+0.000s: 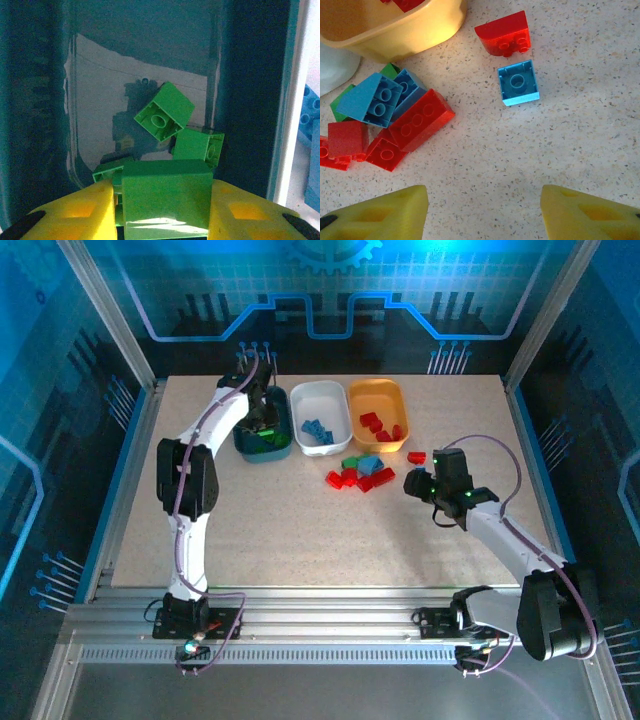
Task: Sort the legos into containers by color
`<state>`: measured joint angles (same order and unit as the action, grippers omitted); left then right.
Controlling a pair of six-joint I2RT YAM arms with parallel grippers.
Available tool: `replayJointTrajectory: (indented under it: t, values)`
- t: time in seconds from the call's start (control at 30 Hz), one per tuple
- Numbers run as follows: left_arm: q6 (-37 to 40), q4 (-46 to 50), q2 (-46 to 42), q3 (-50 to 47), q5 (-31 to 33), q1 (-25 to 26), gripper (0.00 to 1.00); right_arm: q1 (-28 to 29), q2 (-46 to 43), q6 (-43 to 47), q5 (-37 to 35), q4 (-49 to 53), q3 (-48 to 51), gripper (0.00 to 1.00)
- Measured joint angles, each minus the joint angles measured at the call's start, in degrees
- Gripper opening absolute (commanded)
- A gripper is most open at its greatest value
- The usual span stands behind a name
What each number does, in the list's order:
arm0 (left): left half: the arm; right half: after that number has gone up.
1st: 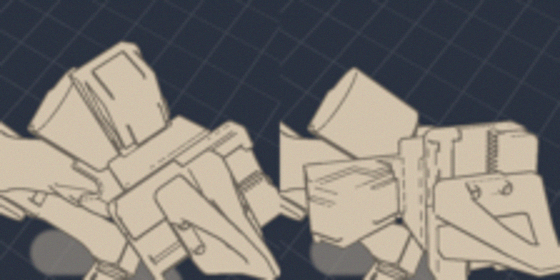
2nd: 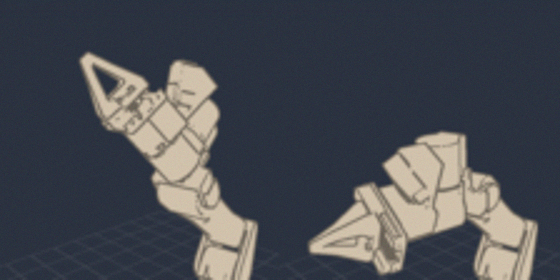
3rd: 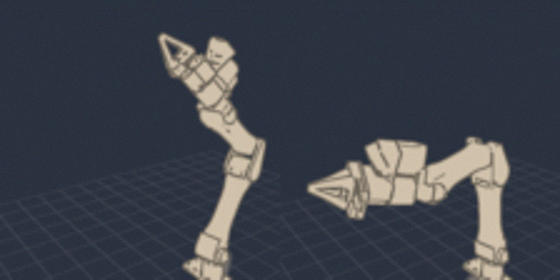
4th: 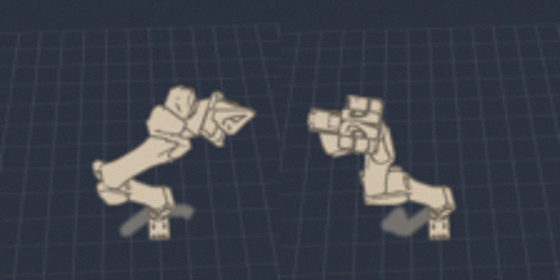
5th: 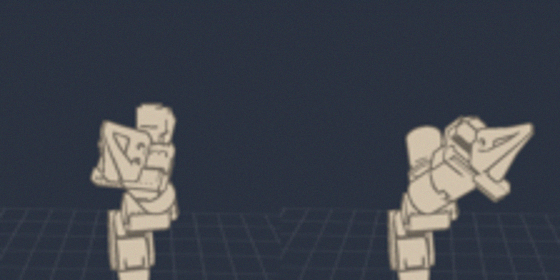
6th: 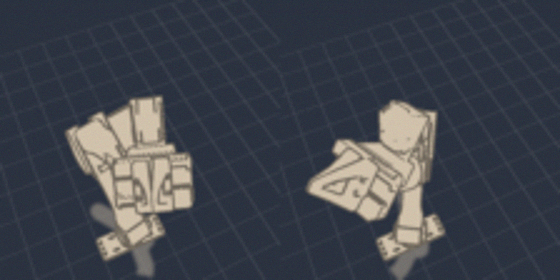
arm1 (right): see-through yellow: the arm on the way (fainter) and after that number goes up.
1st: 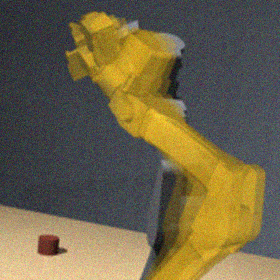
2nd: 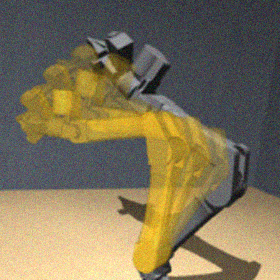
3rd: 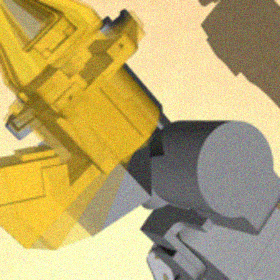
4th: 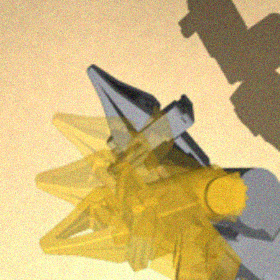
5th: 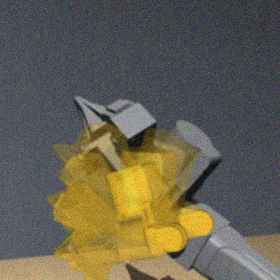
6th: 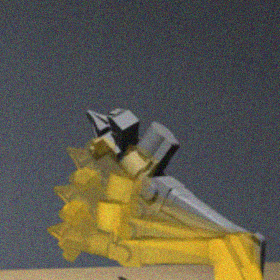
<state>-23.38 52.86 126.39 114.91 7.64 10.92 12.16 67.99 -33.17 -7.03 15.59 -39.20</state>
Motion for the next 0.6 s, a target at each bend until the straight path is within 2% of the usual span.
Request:
replayJointTrajectory:
  t: [0.03, 0.07, 0.1, 0.2, 0.43, 0.53, 0.6]
  values:
    - [0.0, 0.4, 0.3, 0.9, 0.0, 0.0, 0.49, 0.0, 0.0, 0.0, 0.0, 0.0, 0.0, 0.63]
    - [0.0, 0.9, 0.9, 2.2, 0.0, 0.0, 0.61, -0.1, 0.0, 0.0, 0.0, 0.0, 0.0, 0.63]
    - [0.1, 1.0, 1.4, 3.4, 0.0, -0.1, 0.68, -0.2, 0.1, 0.0, 0.0, 0.0, 0.0, 0.64]
    - [0.9, 1.2, 2.6, 5.5, -0.2, -0.2, 0.83, -0.2, 0.6, 0.2, 0.1, 0.3, -0.2, 0.67]
    - [1.2, 2.0, 1.6, 4.5, -1.2, -0.4, 0.90, -0.3, 5.1, 0.6, -1.3, 2.5, -3.7, 0.73]
    - [0.2, -1.6, -5.5, -5.1, -3.8, -0.4, 0.96, -0.4, 11.1, 1.2, -3.8, 4.5, -9.2, 0.73]
    - [-1.4, -5.5, -14.5, -15.7, -6.6, -0.4, 0.99, -0.6, 16.4, 1.9, -5.7, 5.7, -13.8, 0.73]
